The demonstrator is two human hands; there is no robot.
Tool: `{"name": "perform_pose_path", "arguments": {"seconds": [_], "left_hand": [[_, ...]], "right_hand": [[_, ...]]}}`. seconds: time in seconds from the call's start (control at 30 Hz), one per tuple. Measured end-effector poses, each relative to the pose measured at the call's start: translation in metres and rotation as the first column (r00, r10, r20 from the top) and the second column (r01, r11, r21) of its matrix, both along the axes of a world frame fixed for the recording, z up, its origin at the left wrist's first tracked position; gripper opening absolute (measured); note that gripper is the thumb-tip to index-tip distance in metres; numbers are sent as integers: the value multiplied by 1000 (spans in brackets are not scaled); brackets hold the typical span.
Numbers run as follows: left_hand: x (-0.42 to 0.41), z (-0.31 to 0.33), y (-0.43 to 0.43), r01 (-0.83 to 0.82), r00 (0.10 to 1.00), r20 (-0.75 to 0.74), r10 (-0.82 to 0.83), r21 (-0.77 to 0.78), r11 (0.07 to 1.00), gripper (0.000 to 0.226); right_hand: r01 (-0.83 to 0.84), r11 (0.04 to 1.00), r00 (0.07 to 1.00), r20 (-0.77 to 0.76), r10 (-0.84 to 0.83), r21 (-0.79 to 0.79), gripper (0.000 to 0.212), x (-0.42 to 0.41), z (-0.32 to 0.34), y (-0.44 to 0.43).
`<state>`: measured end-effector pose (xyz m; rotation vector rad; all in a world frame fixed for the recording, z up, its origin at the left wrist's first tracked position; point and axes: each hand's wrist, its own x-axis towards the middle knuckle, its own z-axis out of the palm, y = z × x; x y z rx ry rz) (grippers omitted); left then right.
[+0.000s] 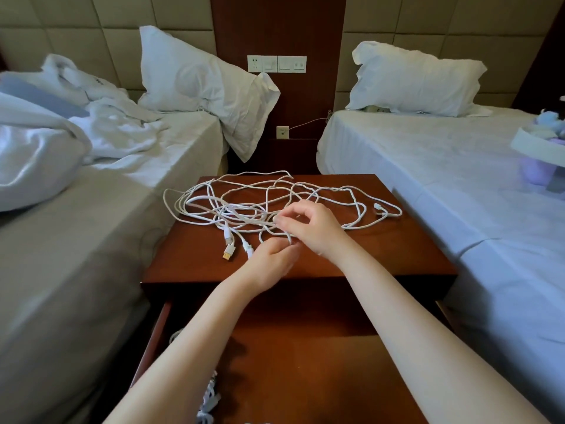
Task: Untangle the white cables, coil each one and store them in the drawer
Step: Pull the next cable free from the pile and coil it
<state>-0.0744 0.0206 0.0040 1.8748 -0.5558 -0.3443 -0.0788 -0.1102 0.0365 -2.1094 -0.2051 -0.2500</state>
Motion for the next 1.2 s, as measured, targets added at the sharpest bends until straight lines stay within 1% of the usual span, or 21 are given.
{"name": "perform_pose_path", "arguments": {"seconds": [0.03, 0.1, 0.13, 0.2, 0.27, 0.33, 0.4, 0.47, 0.53, 0.6, 0.63, 0.7, 0.77, 0.83, 0.9, 0.97, 1.03, 1.13, 1.2], "left_hand": [[0, 0, -1, 14, 1000, -6, -14, 28, 1000, 29], [0, -2, -5, 28, 1000, 4, -28, 63, 998, 28], [1, -3, -6, 22, 999, 39, -25, 85, 996, 30], [2, -8, -10, -6, 987, 158, -17, 147, 989, 35], [2, -11, -12, -33, 965, 261, -23, 207, 978, 37], [2, -12, -13, -62, 944, 330, -22, 242, 968, 35], [4, -11, -14, -74, 933, 358, -23, 255, 964, 34], [7, -10, -15, -73, 935, 353, -37, 293, 953, 34], [9, -12, -15, -91, 938, 345, -18, 297, 950, 34], [10, -12, -16, -97, 935, 353, 16, 214, 972, 36], [11, -11, -17, -86, 939, 343, 25, 164, 983, 37], [12, -8, -20, -57, 965, 260, 39, 65, 996, 39], [12, -4, -22, -36, 991, 129, 41, -40, 999, 40], [14, -1, -21, -17, 1000, 10, 19, -156, 988, 40], [17, 3, -18, -8, 997, -76, -11, -247, 969, 41], [20, 6, -14, 23, 990, -128, -60, -271, 962, 42], [21, 9, -9, 101, 974, -171, -150, -267, 958, 42], [19, 14, -2, 257, 922, -221, -317, -261, 931, 40], [16, 20, 1, 335, 875, -249, -415, -308, 891, 37]], "right_hand": [[-17, 1000, 999, -30, 16, -20, 9, 1, 0, 1], [-33, 997, 999, -30, 31, -75, 12, 4, 3, 2], [-22, 992, 1000, -9, 21, -121, 13, 4, 5, 1], [64, 980, 997, 58, -54, -188, 18, 8, 8, -5], [195, 965, 978, 109, -177, -178, 25, 11, 8, -16], [320, 935, 945, 126, -303, -153, 29, 13, 3, -28], [425, 898, 903, 123, -412, -113, 27, 16, -4, -38], [525, 849, 848, 127, -514, -69, 27, 19, -8, -47], [592, 803, 801, 154, -579, -60, 28, 20, -10, -54], [587, 805, 799, 224, -558, -89, 23, 22, -16, -57], [562, 821, 810, 270, -521, -99, 18, 23, -20, -57], [481, 871, 827, 380, -414, -97, 11, 25, -28, -52], [392, 915, 828, 470, -306, -97, 20, 28, -37, -47], [295, 952, 850, 478, -221, -86, 31, 30, -40, -44], [193, 979, 894, 423, -149, -63, 34, 30, -41, -42], [164, 985, 903, 408, -130, -48, 25, 29, -42, -41], [164, 986, 893, 423, -154, 14, 20, 28, -41, -40], [178, 978, 863, 461, -209, 111, 26, 23, -39, -36], [159, 977, 873, 441, -206, 141, 28, 19, -38, -36]]}}
